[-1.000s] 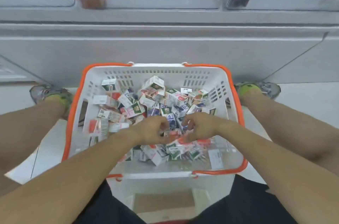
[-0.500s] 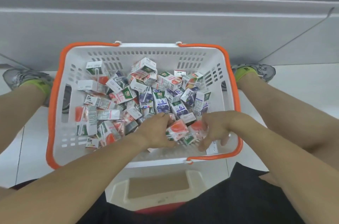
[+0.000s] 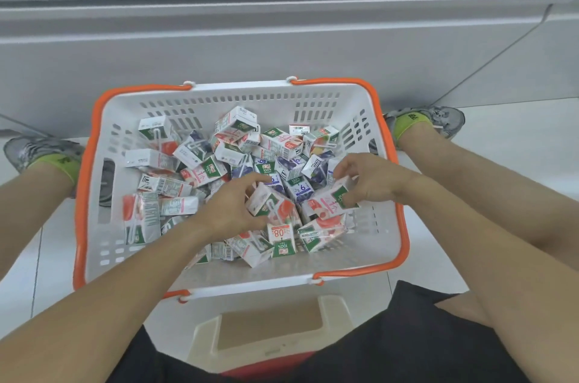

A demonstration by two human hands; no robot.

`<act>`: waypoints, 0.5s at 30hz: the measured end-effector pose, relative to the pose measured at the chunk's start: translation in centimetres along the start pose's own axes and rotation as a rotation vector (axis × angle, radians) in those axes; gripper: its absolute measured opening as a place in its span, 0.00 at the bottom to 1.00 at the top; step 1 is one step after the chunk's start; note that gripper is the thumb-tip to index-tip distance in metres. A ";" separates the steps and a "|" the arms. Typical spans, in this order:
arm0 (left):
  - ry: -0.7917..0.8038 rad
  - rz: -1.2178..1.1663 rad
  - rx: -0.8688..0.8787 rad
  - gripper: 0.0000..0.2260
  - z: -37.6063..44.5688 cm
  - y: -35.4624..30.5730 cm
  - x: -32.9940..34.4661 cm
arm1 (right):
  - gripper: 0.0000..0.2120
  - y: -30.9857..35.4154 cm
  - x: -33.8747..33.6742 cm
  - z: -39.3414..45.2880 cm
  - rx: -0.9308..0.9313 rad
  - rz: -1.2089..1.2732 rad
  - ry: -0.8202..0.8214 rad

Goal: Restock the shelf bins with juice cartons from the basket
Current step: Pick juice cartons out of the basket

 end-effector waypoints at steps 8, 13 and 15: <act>0.012 -0.542 0.057 0.18 -0.2 -0.2 -1.1 | 0.23 0.4 0.8 1.0 -0.117 0.173 -0.035; 0.094 -0.917 0.081 0.17 -0.2 -0.4 0.1 | 0.25 1.3 0.6 1.5 -0.163 -0.017 -0.063; 0.110 -0.984 0.064 0.16 -0.2 -0.4 1.0 | 0.25 1.5 0.7 1.4 -0.174 -0.062 -0.058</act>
Point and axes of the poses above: each hand's wrist, its own z-axis towards the middle knuckle, its own x-axis out of the palm, y = z × x, the point moved 10 cm from there along z, towards the middle knuckle, and after that the axes turned 12 degrees about y, right-handed, at the moved point
